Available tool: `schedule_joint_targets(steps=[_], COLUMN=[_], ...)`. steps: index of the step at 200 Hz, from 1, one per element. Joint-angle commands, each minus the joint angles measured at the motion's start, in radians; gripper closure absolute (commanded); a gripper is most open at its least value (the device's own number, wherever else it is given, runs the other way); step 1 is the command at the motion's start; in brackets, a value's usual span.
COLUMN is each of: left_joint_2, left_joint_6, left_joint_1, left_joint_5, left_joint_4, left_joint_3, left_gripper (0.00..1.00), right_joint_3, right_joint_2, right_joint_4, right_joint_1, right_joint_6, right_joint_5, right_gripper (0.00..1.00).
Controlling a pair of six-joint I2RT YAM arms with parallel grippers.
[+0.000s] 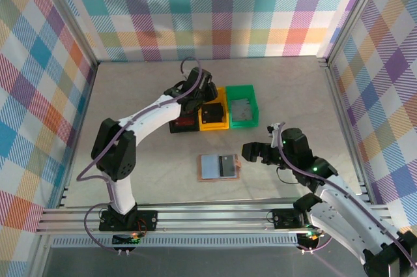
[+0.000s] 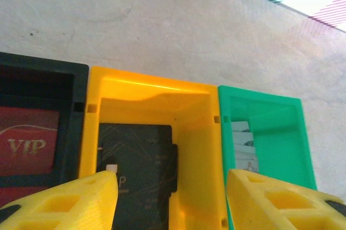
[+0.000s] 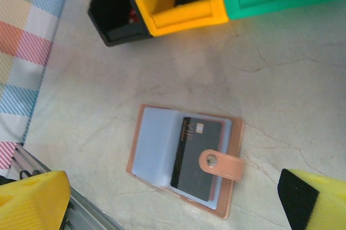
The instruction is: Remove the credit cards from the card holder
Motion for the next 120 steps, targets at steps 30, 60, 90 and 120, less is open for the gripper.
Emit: schedule_joint_targets(steps=[30,60,90,120], left_joint_2=[-0.192,-0.294,-0.377,-0.44], left_joint_6=[0.005,-0.033,-0.078,-0.136], left_joint_1=[-0.043,-0.116,-0.179,-0.234], left_joint_5=[0.055,0.072,0.126,0.202], left_joint_4=[-0.138,-0.148,-0.136,-0.056], left_joint_3=[-0.19,-0.333,-0.441,-0.532], left_gripper=[0.42,0.42,0.42,0.42], right_joint_3=[0.005,-0.007,-0.023,-0.035], right_joint_2=[0.152,0.184,0.226,0.266], right_joint_4=[0.015,0.051,0.096,0.099], right_joint_1=[-0.004,-0.003,0.0,0.003], right_joint_6=[0.025,0.058,0.104,0.13], right_joint_5=[-0.066,-0.071,-0.1,-0.075], right_gripper=[0.01,0.04,0.11,0.16])
